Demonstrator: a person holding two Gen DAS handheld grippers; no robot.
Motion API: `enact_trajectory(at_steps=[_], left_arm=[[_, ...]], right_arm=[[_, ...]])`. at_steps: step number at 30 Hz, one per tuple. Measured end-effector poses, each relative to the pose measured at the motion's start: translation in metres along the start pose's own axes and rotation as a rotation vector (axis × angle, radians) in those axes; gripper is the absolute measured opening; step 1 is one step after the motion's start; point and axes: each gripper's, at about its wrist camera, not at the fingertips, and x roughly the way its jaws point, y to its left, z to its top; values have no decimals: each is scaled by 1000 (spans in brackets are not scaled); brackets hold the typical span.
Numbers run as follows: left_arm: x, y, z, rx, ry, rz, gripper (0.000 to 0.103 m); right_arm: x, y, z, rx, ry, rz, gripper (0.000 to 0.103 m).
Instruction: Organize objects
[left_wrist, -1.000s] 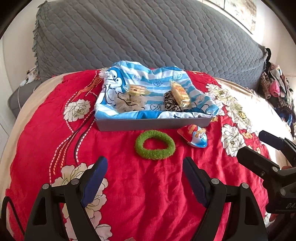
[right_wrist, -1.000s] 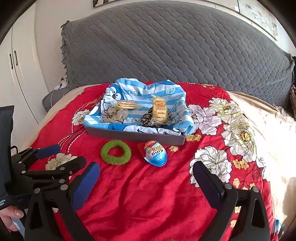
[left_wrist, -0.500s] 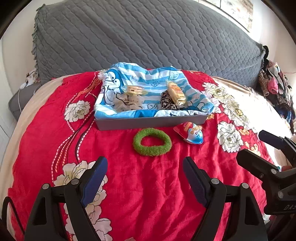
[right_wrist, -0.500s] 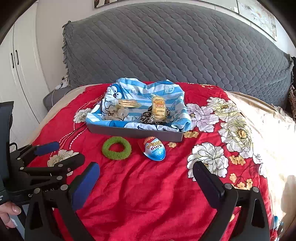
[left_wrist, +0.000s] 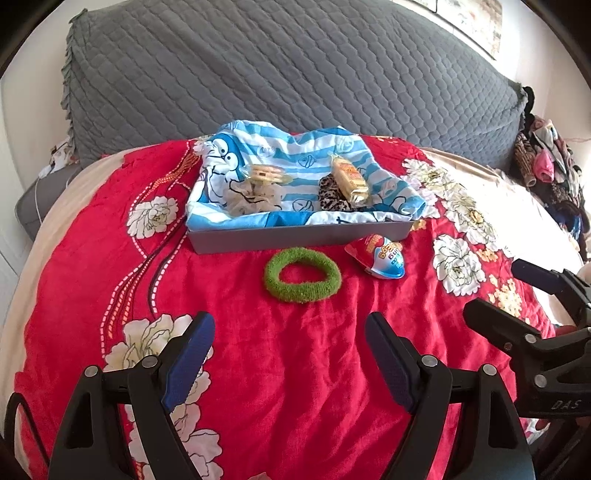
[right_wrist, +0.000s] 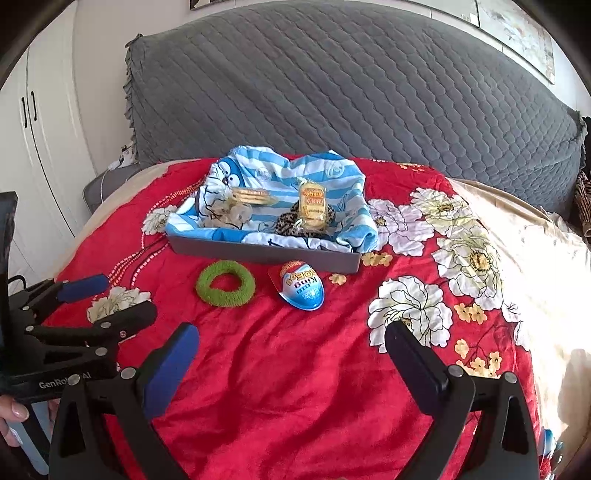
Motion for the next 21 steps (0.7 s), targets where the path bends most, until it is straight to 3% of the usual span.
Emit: enact_trajectory(at_steps=[21], left_arm=[[66,3,-2,-3,71,4,84]], right_arm=[[56,-7,5,-18,60,-20,101]])
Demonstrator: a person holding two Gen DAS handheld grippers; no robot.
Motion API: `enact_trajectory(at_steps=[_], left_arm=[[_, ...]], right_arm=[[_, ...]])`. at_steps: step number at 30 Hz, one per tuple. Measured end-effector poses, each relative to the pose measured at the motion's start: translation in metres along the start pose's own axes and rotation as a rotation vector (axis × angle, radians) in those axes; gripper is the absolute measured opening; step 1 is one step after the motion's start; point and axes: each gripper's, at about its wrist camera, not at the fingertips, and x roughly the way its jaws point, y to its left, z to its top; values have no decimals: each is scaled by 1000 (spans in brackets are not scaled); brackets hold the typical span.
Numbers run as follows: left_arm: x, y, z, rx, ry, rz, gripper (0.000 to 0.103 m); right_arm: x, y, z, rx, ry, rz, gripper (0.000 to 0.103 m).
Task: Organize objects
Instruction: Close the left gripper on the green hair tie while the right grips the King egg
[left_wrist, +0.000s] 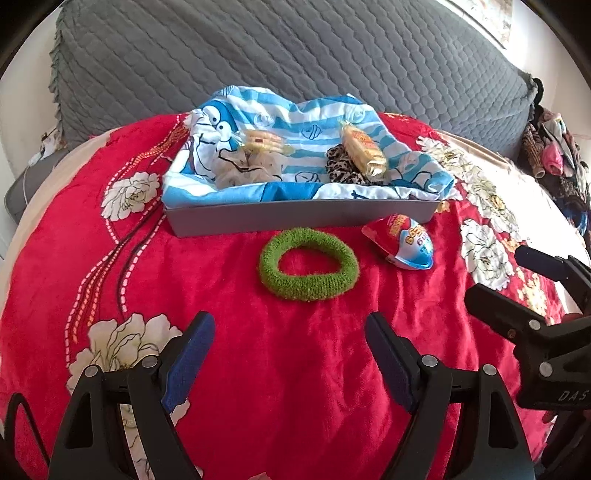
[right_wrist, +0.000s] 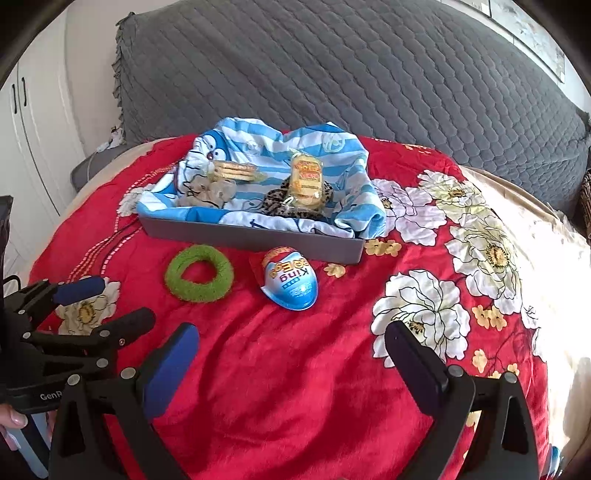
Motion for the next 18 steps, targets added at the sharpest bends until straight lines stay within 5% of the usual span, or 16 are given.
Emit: enact_trajectory(at_steps=[18], left_arm=[[61,-3,18,16,25,-16,84]], right_arm=[[60,-13,9,23,64,13,101]])
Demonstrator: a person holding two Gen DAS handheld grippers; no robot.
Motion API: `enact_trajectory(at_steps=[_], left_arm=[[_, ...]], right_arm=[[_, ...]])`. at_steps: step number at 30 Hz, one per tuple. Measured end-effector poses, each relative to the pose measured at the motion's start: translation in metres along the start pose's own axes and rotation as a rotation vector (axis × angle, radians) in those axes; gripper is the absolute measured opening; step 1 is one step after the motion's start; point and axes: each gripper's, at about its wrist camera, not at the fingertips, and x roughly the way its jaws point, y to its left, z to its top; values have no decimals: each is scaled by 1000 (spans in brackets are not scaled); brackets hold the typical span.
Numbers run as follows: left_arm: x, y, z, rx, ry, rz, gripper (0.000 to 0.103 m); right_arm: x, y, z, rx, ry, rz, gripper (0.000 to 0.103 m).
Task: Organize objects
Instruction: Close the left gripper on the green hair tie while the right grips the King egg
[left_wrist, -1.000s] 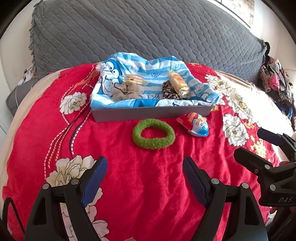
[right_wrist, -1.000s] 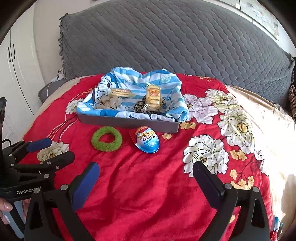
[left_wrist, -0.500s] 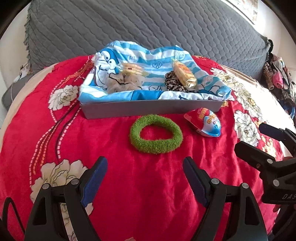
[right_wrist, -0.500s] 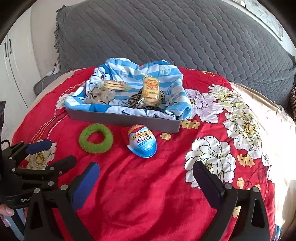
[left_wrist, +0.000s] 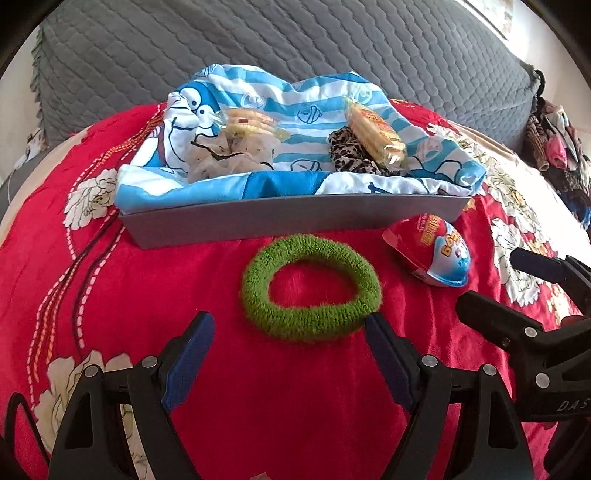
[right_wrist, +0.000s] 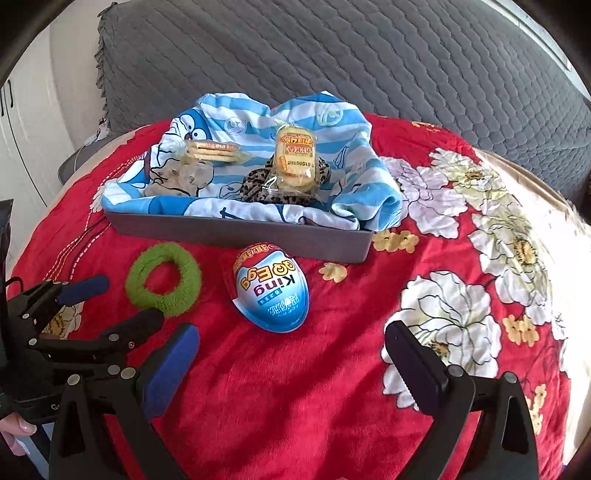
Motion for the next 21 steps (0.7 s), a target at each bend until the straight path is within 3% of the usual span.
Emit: enact_trajectory(at_steps=[18,21], left_arm=[[31,21,12,-56,-8,-30,91],[35,22,14,-43,-10,-42,91]], right_arm=[[36,-3,20,10,-3,29,101],[44,-2,22,-5,5,27,98]])
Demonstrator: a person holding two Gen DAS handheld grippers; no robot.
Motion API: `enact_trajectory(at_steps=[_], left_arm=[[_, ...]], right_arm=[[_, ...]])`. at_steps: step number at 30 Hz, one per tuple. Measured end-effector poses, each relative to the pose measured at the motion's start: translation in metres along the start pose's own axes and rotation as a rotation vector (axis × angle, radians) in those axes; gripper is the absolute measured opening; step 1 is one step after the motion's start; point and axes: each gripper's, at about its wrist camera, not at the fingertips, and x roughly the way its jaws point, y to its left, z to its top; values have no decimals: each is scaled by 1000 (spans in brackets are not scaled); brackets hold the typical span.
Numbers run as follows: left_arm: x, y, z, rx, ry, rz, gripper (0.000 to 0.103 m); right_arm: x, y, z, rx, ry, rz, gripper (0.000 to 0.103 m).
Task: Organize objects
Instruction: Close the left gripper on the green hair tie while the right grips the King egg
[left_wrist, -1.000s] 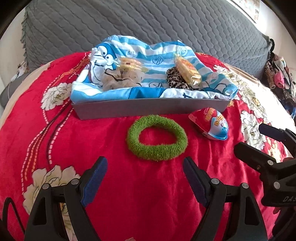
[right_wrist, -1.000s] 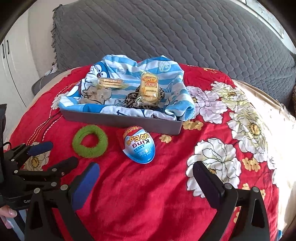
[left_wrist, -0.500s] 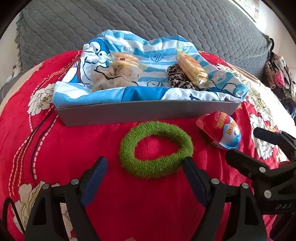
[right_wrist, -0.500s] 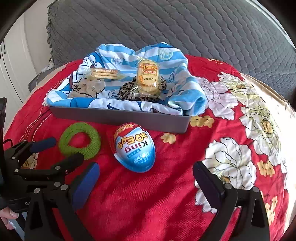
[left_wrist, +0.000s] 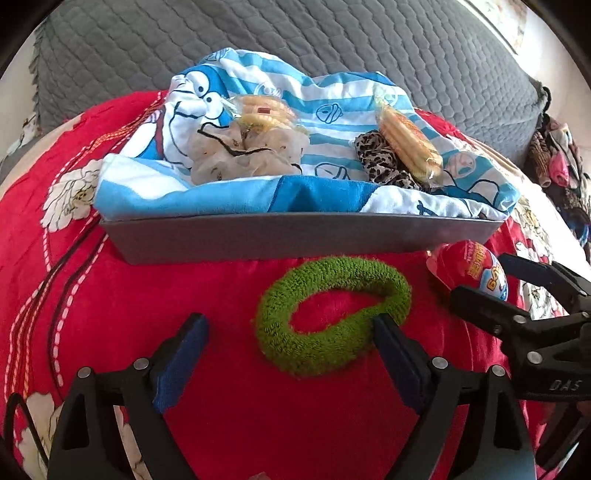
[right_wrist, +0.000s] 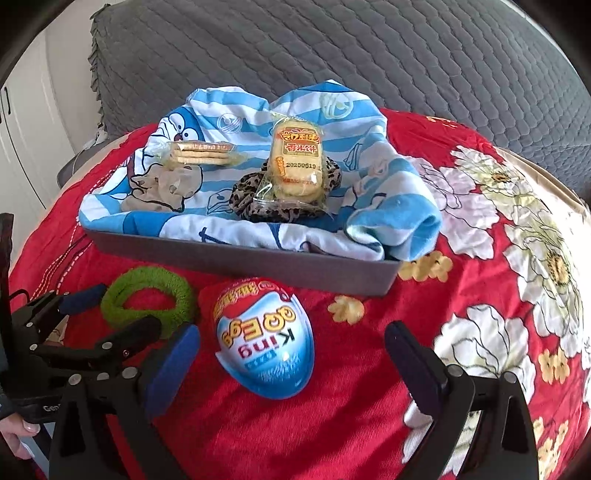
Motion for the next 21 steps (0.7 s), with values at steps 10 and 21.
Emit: enact_trajectory(at_steps=[10,21], left_arm=[[9,2,7,29,5,-79,90],[1,-5,6,37,-6,-163,18]], right_arm=[[16,9,1,-86,20,-5,71],[13,12,2,-102,17,13,55]])
